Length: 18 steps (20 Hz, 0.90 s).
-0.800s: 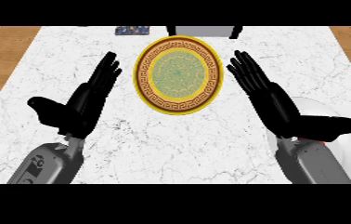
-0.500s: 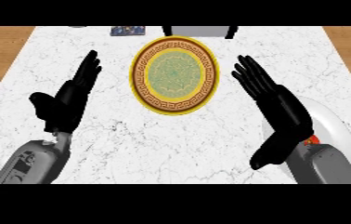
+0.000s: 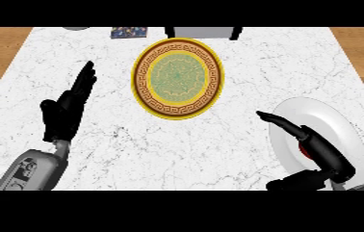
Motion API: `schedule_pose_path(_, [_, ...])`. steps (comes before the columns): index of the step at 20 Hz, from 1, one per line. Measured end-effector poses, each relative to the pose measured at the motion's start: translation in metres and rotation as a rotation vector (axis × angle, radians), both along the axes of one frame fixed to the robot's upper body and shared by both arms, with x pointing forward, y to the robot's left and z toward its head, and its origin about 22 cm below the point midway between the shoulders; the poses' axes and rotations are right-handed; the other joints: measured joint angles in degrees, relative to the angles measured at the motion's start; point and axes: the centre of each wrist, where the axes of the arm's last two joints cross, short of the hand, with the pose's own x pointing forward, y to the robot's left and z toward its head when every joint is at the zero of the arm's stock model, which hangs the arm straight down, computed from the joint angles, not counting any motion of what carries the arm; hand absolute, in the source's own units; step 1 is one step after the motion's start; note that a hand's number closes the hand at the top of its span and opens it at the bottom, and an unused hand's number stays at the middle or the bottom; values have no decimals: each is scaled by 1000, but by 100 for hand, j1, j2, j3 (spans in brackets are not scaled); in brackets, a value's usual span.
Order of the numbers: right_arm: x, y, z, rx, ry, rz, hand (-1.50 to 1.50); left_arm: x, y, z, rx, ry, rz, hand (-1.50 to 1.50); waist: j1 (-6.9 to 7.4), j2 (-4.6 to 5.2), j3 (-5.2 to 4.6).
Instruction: Pick the tomato from the plate and place it in the plate
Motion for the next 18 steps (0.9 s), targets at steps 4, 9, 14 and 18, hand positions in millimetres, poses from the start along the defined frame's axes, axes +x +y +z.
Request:
schedule_pose_path(4, [-19, -37, -15, -94, -111, -20, -150, 7, -2, -1, 8, 2, 4, 0, -1, 11, 7])
schedule_pose_path(9, [-23, -66, 18, -144, -253, -73, -150, 6, 3, -5, 17, 4, 6, 0, 22, 6, 3])
schedule_pose_path(14, [-22, -91, 70, -365, -243, -73, -150, 12, 5, -1, 17, 2, 6, 0, 8, 1, -7])
schedule_pose_path(18, [-21, -99, 102, -553, -156, -61, -150, 10, 5, -3, 16, -2, 2, 0, 31, 2, -9])
